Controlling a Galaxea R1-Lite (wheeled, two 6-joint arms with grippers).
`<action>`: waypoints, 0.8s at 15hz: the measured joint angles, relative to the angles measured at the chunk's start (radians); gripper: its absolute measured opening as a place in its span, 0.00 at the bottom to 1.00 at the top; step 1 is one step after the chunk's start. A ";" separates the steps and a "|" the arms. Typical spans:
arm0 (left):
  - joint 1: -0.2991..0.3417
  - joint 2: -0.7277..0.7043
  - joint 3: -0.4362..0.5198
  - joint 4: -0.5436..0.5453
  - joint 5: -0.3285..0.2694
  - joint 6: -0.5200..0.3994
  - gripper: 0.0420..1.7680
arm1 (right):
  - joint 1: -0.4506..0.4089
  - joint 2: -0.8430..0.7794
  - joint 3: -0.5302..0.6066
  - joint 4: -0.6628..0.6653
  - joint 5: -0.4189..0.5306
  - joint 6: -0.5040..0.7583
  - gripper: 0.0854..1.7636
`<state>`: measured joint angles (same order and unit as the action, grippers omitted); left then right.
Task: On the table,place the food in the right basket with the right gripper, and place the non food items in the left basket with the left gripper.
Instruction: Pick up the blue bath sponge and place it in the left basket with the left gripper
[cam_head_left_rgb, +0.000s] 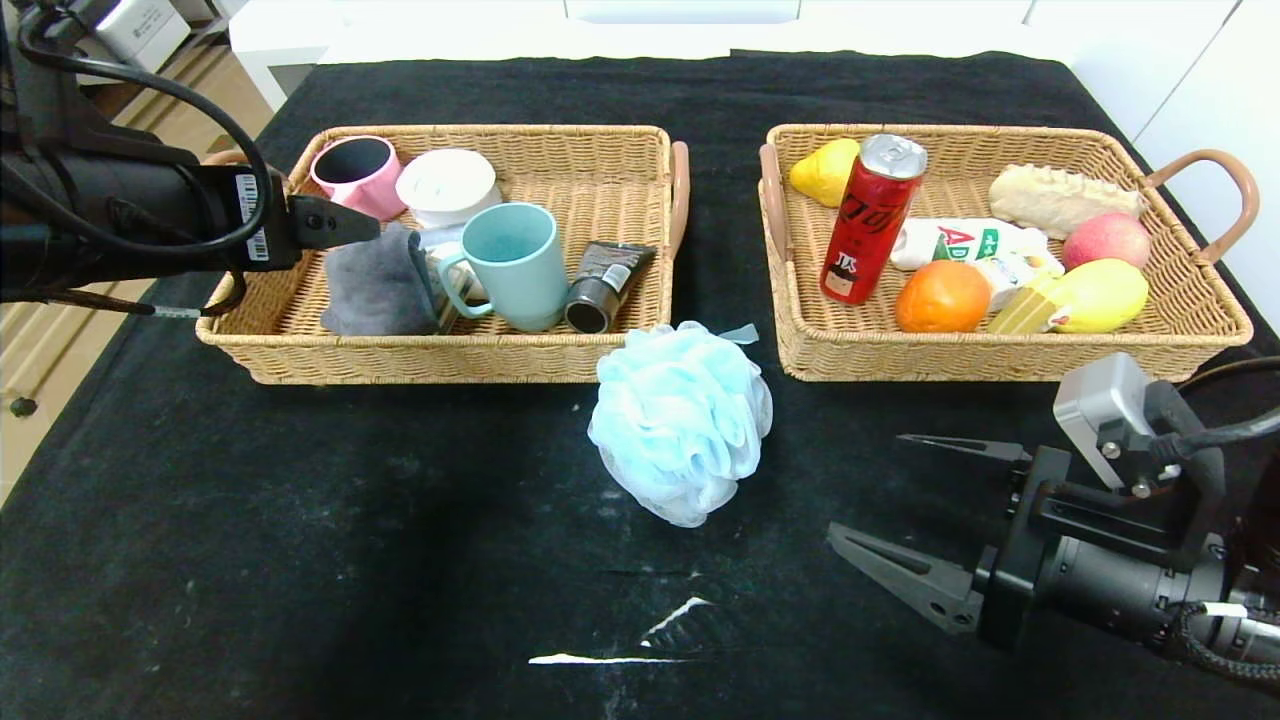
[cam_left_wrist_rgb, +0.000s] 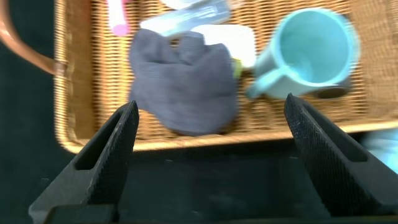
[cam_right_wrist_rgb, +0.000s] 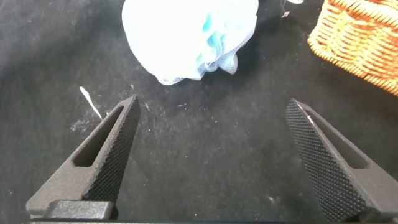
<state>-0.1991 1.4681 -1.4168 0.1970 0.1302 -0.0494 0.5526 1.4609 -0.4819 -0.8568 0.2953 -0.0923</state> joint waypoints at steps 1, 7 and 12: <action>-0.033 -0.011 0.004 0.002 0.000 -0.038 0.96 | -0.002 -0.004 -0.002 0.000 0.000 0.001 0.97; -0.294 -0.040 0.061 0.001 0.030 -0.126 0.96 | -0.013 -0.049 -0.015 0.003 0.003 0.004 0.97; -0.480 0.017 0.068 -0.002 0.168 -0.158 0.96 | -0.032 -0.079 -0.024 0.003 0.005 0.006 0.97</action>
<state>-0.6791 1.4855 -1.3485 0.1951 0.2983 -0.2072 0.5209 1.3815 -0.5064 -0.8538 0.3002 -0.0864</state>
